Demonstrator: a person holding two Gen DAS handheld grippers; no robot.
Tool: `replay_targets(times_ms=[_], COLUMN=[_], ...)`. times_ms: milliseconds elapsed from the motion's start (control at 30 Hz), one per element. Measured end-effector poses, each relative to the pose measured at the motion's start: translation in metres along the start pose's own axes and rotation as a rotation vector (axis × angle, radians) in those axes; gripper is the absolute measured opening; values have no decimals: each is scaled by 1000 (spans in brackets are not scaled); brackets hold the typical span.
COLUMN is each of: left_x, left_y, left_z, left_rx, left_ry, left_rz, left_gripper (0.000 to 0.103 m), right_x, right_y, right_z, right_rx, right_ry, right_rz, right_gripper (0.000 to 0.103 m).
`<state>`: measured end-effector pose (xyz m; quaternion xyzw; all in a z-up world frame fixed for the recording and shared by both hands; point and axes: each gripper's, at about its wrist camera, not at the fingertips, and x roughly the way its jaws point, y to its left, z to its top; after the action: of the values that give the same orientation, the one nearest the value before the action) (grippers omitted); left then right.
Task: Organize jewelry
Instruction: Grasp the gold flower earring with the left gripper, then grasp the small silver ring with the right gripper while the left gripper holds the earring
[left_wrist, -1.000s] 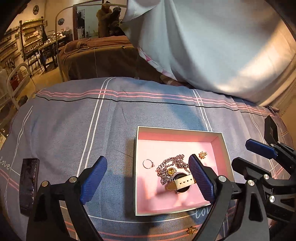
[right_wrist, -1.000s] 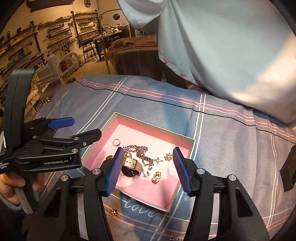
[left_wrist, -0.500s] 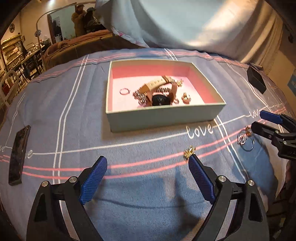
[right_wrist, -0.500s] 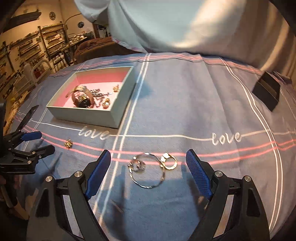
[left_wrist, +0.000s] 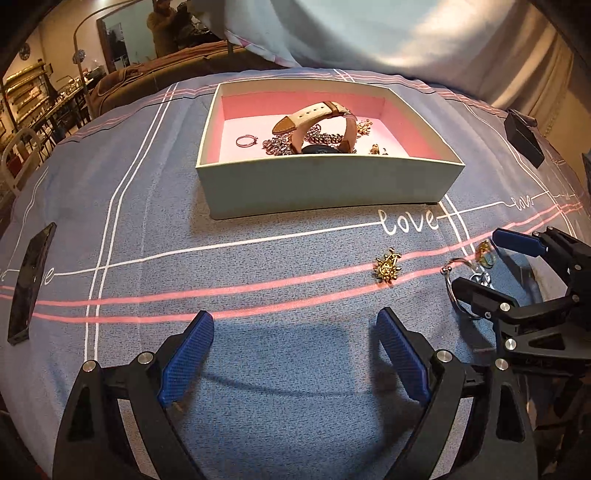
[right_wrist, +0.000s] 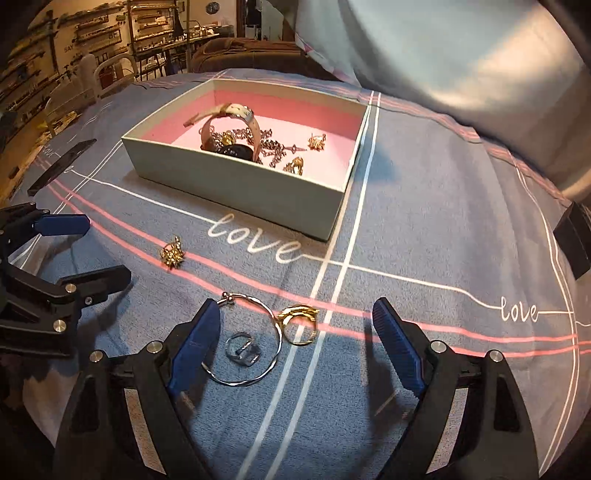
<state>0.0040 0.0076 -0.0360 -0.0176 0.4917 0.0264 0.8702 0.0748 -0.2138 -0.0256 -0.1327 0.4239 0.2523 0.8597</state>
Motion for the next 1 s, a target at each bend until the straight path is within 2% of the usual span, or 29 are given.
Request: replay_targets(times_ms=[100, 167, 233, 267, 300, 367, 433, 467, 533, 567, 633, 700, 767, 933, 967, 1000], left_x=[-3, -3, -2, 0, 1, 5, 8, 9, 14, 19, 19, 17, 14, 5, 3, 1], left_y=[5, 3, -4, -9, -15, -28, -40, -44, -48, -48, -44, -41, -35, -20, -17, -14], left_z=[-1, -1, 1, 3, 5, 12, 17, 19, 23, 25, 26, 26, 24, 18, 17, 16], left_rx=[16, 49, 91, 112, 134, 187, 239, 258, 273, 273, 251, 240, 215, 140, 125, 111], left_ry=[-16, -31, -43, -45, -49, -61, -83, -92, -92, -73, -78, -76, -73, -74, -74, -72], left_rz=[-2, 5, -6, -28, -52, -75, -92, -96, -98, -109, -121, -140, -158, -163, -160, -154], left_gripper=[88, 88, 88, 87, 87, 86, 86, 86, 78, 59, 43, 18, 18, 18, 18, 18], right_x=[-21, -28, -30, -28, -25, -20, -15, -15, -13, -13, -13, -12, -11, -1, 0, -1], right_y=[-32, -56, -66, -64, -58, -41, -24, -18, -9, -8, -7, -7, -3, 13, 17, 18], right_z=[-10, -21, -30, -33, -35, -37, -40, -41, -40, -40, -40, -38, -38, -28, -26, -24], right_rx=[80, 159, 209, 220, 219, 196, 192, 183, 160, 156, 162, 167, 159, 102, 96, 99], right_ry=[-10, 10, 46, 67, 76, 83, 84, 76, 74, 73, 73, 70, 70, 77, 72, 58], right_rz=[-26, -13, 67, 103, 122, 167, 211, 200, 191, 188, 188, 189, 186, 140, 141, 149], right_gripper=[84, 84, 74, 57, 53, 56, 66, 72, 73, 73, 74, 76, 81, 81, 80, 68])
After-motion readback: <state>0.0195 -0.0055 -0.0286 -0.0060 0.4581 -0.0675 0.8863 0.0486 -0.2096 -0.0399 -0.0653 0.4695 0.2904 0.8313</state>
